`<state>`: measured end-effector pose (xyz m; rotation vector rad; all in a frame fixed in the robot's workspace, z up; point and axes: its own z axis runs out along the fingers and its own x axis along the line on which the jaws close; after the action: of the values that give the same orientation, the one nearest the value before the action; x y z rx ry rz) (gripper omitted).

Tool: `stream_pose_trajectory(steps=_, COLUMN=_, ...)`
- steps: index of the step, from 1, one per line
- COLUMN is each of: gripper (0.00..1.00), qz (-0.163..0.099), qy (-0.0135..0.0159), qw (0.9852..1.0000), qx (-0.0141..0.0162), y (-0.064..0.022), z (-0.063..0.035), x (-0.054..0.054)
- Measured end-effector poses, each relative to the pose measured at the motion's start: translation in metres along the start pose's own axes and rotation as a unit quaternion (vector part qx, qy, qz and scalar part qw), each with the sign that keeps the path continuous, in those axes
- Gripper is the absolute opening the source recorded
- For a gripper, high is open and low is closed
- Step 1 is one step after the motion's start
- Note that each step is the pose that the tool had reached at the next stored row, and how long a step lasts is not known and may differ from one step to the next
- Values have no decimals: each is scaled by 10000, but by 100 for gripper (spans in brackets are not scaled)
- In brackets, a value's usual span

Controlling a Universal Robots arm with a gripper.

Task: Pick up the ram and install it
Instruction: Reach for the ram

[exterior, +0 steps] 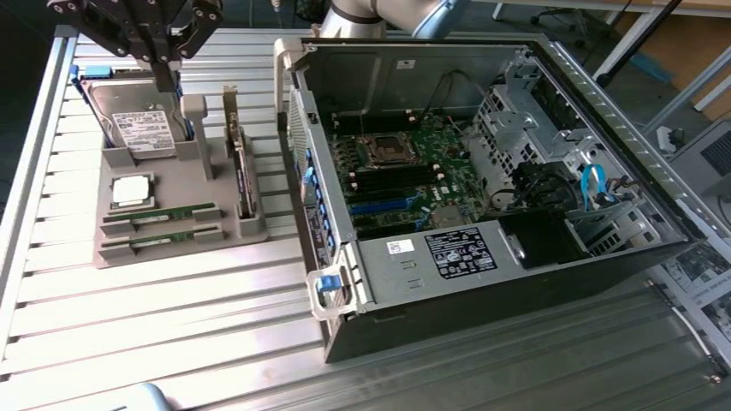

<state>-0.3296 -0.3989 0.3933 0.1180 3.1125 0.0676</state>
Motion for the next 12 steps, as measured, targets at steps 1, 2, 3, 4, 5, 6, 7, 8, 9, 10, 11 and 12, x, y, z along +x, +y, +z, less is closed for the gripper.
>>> stream_pose_trajectory(steps=1, gripper=11, qz=0, qy=0, qw=10000, qx=0, y=-1, z=0, x=10)
stream_pose_trajectory(steps=2, gripper=11, qz=0, qy=0, qw=10000, qx=0, y=-2, z=-1, x=21)
stream_pose_trajectory(steps=3, gripper=11, qz=0, qy=0, qw=10000, qx=0, y=-3, z=-1, x=43)
stream_pose_trajectory(steps=4, gripper=11, qz=0, qy=0, qw=10000, qx=0, y=-5, z=-2, x=63)
stream_pose_trajectory(steps=5, gripper=11, qz=0, qy=0, qw=10000, qx=0, y=-6, z=-2, x=82)
stream_pose_trajectory(steps=6, gripper=11, qz=0, qy=0, qw=10000, qx=0, y=-7, z=-2, x=97)
stream_pose_trajectory(steps=7, gripper=11, qz=0, qy=0, qw=10000, qx=0, y=-9, z=-3, x=121)
stream_pose_trajectory(steps=8, gripper=11, qz=0, qy=0, qw=10000, qx=0, y=-11, z=-4, x=141)
stream_pose_trajectory(steps=9, gripper=11, qz=0, qy=0, qw=10000, qx=0, y=-12, z=-5, x=165)
stream_pose_trajectory(steps=10, gripper=11, qz=0, qy=0, qw=10000, qx=0, y=-13, z=-5, x=176)
stream_pose_trajectory(steps=11, gripper=11, qz=0, qy=0, qw=10000, qx=0, y=-14, z=-5, x=190)
stream_pose_trajectory(steps=12, gripper=11, qz=0, qy=0, qw=10000, qx=0, y=-15, z=-6, x=204)
